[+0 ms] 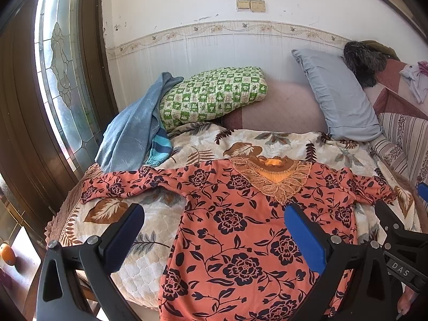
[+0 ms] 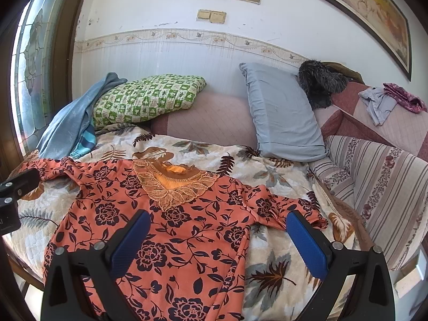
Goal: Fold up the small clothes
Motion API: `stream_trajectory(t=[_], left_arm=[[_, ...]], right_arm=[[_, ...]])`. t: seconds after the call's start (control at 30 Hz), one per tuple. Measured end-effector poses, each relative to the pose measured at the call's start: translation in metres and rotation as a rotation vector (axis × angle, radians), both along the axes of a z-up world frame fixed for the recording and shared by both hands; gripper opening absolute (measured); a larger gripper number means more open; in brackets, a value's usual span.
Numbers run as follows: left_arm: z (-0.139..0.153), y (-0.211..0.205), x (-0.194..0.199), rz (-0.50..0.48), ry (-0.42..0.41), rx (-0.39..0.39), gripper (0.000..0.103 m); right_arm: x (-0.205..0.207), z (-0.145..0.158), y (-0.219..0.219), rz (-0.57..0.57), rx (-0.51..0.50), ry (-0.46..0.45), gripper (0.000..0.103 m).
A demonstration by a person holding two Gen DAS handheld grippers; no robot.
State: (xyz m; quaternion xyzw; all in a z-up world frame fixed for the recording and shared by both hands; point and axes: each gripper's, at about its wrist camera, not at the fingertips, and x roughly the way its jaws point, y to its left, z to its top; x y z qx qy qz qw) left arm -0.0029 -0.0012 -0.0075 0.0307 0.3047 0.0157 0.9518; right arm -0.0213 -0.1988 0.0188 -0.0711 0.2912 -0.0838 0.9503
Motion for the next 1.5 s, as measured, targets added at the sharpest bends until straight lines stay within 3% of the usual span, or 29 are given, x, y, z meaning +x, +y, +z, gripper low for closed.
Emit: stream_trajectory(t=[0.43, 1.0, 1.3, 1.4, 1.5], left_arm=[[0.008, -0.006, -0.003, 0.050, 0.010, 0.060, 0.103], [0.013, -0.069, -0.007, 0.048, 0.068, 0.158, 0.103], [0.014, -0.093, -0.002, -0.058, 0.080, 0.217, 0.103], [0.011, -0.088, 0.011, -0.079, 0.066, 0.194, 0.103], [-0.002, -0.075, 0.037, -0.079, 0.085, 0.119, 0.103]], right_arm=[[0.006, -0.007, -0.008, 0.029, 0.054, 0.009, 0.102], [0.020, -0.004, -0.065, 0.054, 0.163, -0.014, 0.102], [0.025, 0.006, -0.099, -0.017, 0.194, -0.095, 0.102], [0.037, 0.003, -0.108, -0.055, 0.198, -0.083, 0.102], [0.062, -0.012, -0.115, -0.096, 0.148, -0.043, 0.102]])
